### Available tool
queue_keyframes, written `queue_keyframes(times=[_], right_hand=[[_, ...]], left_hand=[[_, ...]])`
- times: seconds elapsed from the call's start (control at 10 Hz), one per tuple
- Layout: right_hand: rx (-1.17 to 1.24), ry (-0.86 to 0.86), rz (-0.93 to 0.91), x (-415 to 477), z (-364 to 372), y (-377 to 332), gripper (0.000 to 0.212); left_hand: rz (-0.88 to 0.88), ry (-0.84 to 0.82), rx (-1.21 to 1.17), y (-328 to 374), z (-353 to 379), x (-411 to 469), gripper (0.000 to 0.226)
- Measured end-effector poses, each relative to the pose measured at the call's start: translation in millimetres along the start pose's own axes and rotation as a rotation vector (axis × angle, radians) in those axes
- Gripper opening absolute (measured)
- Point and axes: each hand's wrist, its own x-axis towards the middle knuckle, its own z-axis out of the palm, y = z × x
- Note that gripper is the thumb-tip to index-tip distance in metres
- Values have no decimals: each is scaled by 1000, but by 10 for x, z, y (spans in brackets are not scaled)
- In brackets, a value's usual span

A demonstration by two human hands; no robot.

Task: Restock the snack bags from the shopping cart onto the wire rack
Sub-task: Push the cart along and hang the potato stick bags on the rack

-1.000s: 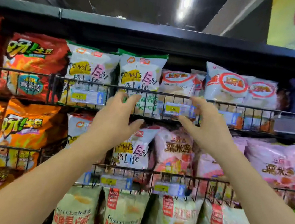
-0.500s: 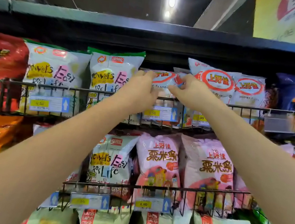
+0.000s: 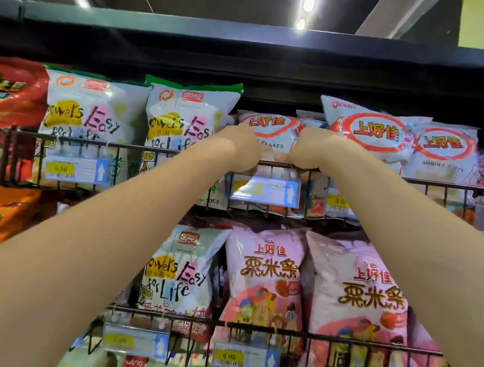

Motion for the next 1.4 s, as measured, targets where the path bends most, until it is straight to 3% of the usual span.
queue_keyframes(times=[0.1,0.3,0.5,0.8,1.0,1.2,1.3,1.4], right_hand=[[10,71,6,30,25,65,25],[134,157,-7,48,33,155,55],[-3,74,-37,82,9,179,41],[-66,48,-43,64,-17,143,39],[47,118,-60,22,56,107,47],[106,387,-163,-301,34,295,33],[179,660,-237,-513,-87,579,27],[214,857,-177,-652,-213,1027,29]], left_hand=[[13,7,8,-38,33,47,35],[62,75,-158,-134,80,112,32],[102,153,-254,-200,136,91,39],[130,206,-107,-174,195,-61,38],[148,196,-20,-115,170,-162,34],[155,249,77,50,141,-257,43],[267,304,21,221,222,-291,44],[382,297,-116,430,352,-301,54]])
